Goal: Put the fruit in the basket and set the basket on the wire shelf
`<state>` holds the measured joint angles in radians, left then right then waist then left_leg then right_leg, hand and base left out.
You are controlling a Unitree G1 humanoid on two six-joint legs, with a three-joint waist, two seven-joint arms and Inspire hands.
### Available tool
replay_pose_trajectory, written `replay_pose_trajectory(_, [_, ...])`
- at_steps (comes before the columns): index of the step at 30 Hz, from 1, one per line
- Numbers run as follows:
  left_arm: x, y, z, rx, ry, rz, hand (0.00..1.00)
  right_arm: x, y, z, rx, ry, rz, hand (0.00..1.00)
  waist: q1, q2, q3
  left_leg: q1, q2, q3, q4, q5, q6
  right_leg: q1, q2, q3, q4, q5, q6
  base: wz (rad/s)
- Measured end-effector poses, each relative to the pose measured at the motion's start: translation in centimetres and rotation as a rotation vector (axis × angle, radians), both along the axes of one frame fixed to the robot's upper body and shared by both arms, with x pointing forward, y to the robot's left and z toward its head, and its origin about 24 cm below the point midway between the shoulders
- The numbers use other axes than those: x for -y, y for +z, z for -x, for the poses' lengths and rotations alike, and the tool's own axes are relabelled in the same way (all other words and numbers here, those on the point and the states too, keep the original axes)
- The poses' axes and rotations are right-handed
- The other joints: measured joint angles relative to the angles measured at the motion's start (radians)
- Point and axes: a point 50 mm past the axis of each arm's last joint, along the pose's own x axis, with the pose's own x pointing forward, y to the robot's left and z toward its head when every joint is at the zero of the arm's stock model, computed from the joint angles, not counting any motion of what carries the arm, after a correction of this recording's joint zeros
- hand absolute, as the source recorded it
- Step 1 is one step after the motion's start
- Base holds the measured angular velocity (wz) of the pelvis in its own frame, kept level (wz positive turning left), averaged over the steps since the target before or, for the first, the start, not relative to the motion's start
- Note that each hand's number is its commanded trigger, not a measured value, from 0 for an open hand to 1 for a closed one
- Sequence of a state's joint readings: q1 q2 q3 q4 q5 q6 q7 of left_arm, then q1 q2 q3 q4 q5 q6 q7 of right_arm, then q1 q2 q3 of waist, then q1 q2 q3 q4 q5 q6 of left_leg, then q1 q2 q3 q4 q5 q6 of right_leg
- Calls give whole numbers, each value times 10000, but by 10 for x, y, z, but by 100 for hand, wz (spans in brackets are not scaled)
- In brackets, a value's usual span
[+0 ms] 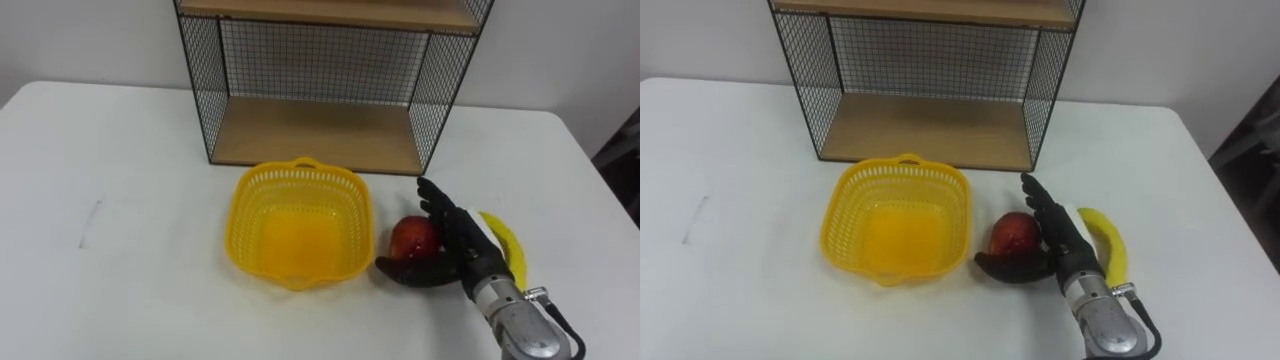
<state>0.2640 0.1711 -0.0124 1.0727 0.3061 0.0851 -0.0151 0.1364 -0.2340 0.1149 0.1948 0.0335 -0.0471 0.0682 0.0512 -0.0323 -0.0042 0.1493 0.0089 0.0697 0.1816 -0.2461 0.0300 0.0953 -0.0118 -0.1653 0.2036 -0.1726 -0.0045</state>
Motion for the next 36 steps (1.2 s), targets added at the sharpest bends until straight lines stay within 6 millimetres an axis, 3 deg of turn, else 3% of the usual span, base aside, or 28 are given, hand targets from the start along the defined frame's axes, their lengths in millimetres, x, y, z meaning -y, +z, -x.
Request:
replay_pose_trajectory(4, [-1,0,-1,1,-23,22,0,5,3,-1,108,-126,243,100,-27,-4,3,-4,-1,-7,7,0,0,-2,-3,-15,-4,0,1,0])
replay_pose_trajectory(12, [-2,1,-3,70,-53,-17,0,6,7,-4,414,680,2406,100,93,-84,10,10,12,92,-2,0,0,-67,11,99,29,0,0,-3])
replay_pose_trajectory(20, [-3,1,-3,66,-55,-28,0,4,7,-4,473,820,2603,100,94,-181,42,25,52,87,-70,0,0,-42,10,91,28,2,1,0])
replay_pose_trajectory(31, [-5,1,-1,20,-58,-107,0,6,7,-3,465,212,1555,100,87,-98,54,22,22,94,-123,0,0,-55,30,90,-2,2,1,0])
replay_pose_trajectory(36, [-5,1,1,-64,-50,-103,0,11,-2,0,65,-1013,-722,100,-26,-20,62,28,27,56,29,-9,-10,57,17,-13,-55,4,0,5])
